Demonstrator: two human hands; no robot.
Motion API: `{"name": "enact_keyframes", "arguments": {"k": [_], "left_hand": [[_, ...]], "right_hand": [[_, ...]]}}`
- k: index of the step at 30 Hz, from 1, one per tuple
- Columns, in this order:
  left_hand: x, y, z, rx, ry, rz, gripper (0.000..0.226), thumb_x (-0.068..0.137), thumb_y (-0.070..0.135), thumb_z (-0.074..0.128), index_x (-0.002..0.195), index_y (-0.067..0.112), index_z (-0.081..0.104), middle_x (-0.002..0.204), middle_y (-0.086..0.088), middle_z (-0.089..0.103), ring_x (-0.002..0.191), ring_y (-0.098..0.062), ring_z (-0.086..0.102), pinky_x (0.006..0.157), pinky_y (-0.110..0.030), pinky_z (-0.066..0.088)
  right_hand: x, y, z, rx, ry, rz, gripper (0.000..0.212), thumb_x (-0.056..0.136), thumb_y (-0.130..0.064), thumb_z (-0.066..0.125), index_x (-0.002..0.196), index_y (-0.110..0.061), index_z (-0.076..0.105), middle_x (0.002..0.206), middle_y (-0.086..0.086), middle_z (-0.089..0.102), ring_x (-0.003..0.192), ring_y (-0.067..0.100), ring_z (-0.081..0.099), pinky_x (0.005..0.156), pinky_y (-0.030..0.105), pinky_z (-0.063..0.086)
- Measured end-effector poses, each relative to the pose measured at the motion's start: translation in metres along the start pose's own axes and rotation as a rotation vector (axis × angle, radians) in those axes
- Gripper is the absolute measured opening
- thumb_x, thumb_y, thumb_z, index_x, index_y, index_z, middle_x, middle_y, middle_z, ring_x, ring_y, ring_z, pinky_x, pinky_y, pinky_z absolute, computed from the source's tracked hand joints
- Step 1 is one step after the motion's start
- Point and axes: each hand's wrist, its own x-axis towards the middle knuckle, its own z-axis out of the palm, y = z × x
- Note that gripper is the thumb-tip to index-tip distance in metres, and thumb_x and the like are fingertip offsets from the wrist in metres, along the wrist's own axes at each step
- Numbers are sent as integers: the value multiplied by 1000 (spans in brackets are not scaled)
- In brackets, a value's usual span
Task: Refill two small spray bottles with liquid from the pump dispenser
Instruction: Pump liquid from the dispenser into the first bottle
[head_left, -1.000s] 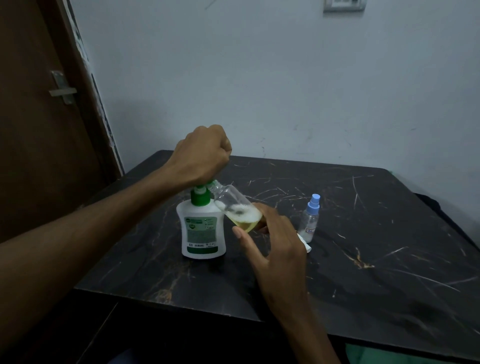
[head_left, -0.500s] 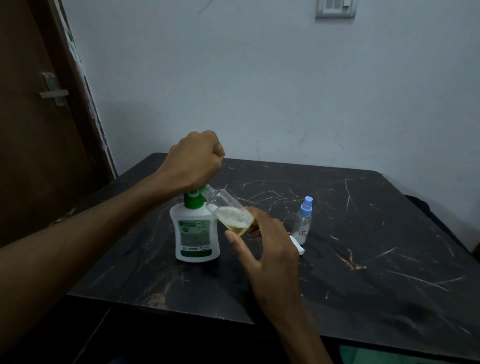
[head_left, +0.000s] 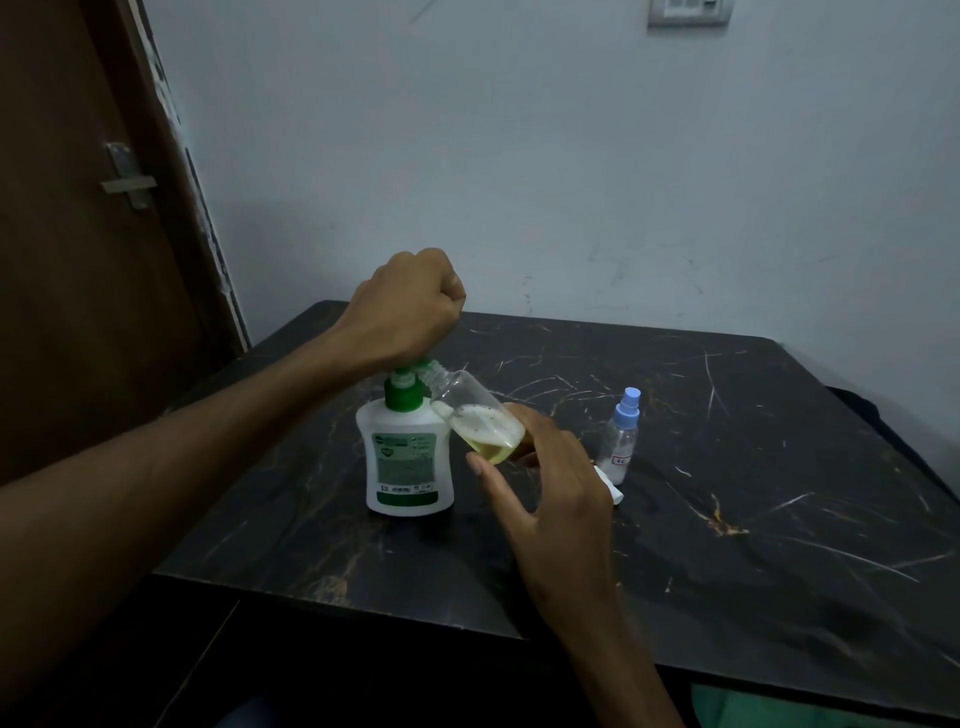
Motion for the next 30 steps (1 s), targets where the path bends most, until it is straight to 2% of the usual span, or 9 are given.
{"name": "enact_keyframes", "arguments": {"k": [2, 4, 8, 11, 14, 18, 21, 26, 30], "left_hand": [[1, 2, -4, -21, -25, 19, 14, 53, 8, 34, 44, 16, 40, 44, -2, 35, 47, -21, 35, 52, -35, 40], [3, 3, -6, -27, -38, 23, 14, 50, 10, 33, 45, 12, 46, 45, -5, 39, 48, -22, 40, 53, -37, 44], [6, 2, -8, -14, -56, -2, 19, 58, 2, 42, 48, 8, 58, 47, -8, 53, 49, -23, 51, 59, -49, 57], [8, 1, -9, -9, -68, -36, 22, 60, -2, 48, 50, 11, 63, 48, -3, 60, 51, -19, 56, 64, -46, 59], [9, 1, -10, -35, -86, -54, 23, 60, 0, 50, 51, 12, 67, 50, -3, 64, 55, -22, 64, 67, -47, 62], [11, -3, -12, -108, -128, -123, 26, 68, -4, 50, 58, 8, 71, 52, -3, 67, 54, -20, 68, 58, -37, 60], [17, -9, -17, -152, -60, -190, 29, 74, -4, 46, 63, 4, 73, 57, -8, 71, 56, -24, 71, 61, -43, 64], [11, -15, -4, 109, 53, -248, 19, 76, 10, 53, 71, 15, 70, 68, -3, 70, 68, -26, 69, 74, -48, 62], [7, -12, 3, 244, 136, -180, 16, 77, 10, 51, 72, 15, 66, 67, -2, 64, 64, -25, 62, 67, -41, 55]], "right_hand": [[1, 0, 0, 0, 14, -1, 52, 95, -44, 68, 138, -16, 61, 117, -9, 67, 102, -1, 59, 89, 16, 50], [1, -2, 0, -2, 20, -3, 53, 95, -43, 68, 139, -16, 60, 115, -7, 67, 100, 1, 61, 87, 17, 51], [3, -5, -1, 19, 31, -13, 54, 94, -40, 70, 142, -19, 57, 116, -7, 66, 100, 2, 63, 88, 17, 52], [5, -5, -3, 18, 20, -35, 53, 94, -40, 73, 141, -20, 58, 116, -11, 64, 102, 1, 63, 88, 21, 55], [8, -6, -4, 32, 19, -39, 52, 94, -41, 72, 140, -19, 59, 115, -12, 63, 101, 1, 63, 87, 20, 54], [10, -9, -3, 25, 34, -46, 51, 94, -41, 72, 138, -18, 61, 111, -11, 65, 98, 0, 62, 86, 15, 52], [9, -9, -1, 30, 34, -50, 51, 94, -41, 71, 139, -18, 60, 112, -16, 60, 99, -2, 60, 87, 14, 50], [6, -8, 2, 36, 47, -42, 52, 94, -42, 71, 138, -17, 62, 111, -10, 66, 100, -1, 63, 87, 17, 53], [4, -7, 2, 35, 53, -33, 52, 93, -41, 72, 139, -19, 61, 110, -15, 61, 101, -3, 62, 88, 15, 51]]}}
